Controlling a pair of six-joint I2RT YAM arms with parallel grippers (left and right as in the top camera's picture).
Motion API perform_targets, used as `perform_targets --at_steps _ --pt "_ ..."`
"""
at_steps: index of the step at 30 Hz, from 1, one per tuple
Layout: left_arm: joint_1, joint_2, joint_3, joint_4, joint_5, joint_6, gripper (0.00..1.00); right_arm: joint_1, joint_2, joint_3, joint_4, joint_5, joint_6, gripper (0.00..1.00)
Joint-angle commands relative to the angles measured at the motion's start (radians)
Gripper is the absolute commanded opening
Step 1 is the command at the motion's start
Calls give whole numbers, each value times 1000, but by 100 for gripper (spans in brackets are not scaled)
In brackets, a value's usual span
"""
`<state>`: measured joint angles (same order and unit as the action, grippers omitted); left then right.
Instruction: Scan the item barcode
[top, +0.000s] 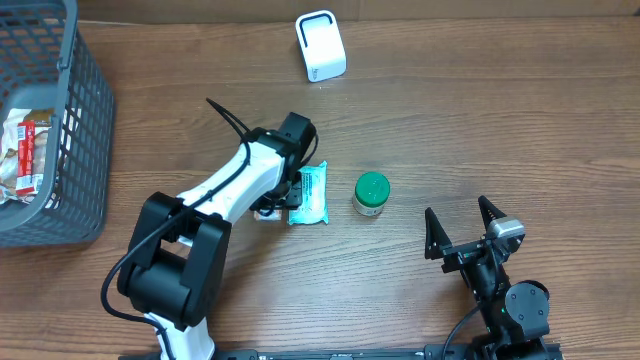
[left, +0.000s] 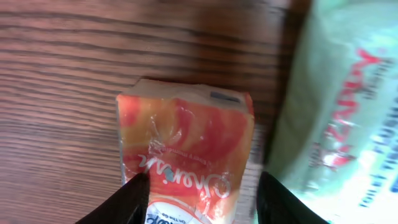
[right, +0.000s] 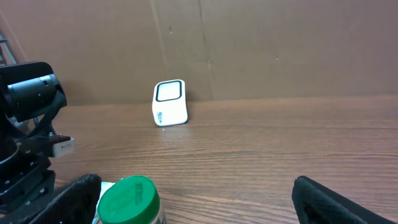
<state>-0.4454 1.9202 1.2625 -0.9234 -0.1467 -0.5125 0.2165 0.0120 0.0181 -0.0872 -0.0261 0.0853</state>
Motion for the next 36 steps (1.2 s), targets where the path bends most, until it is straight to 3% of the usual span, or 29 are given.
perform_targets --at_steps 1,10,17,25,36 --pt "24 -16 -9 -14 -25 21 46 -5 -9 -10 6 -2 0 100" --pt "28 -18 -6 5 11 82 44 -5 -9 -10 5 -2 0 100" --pt "28 -44 113 -59 50 109 52 -5 -9 -10 6 -2 0 100" --pt "45 -60 148 -180 -150 19 58 -5 -9 -10 6 -2 0 100" --pt "89 -60 19 -117 -156 0 54 -5 -9 -10 6 -2 0 100"
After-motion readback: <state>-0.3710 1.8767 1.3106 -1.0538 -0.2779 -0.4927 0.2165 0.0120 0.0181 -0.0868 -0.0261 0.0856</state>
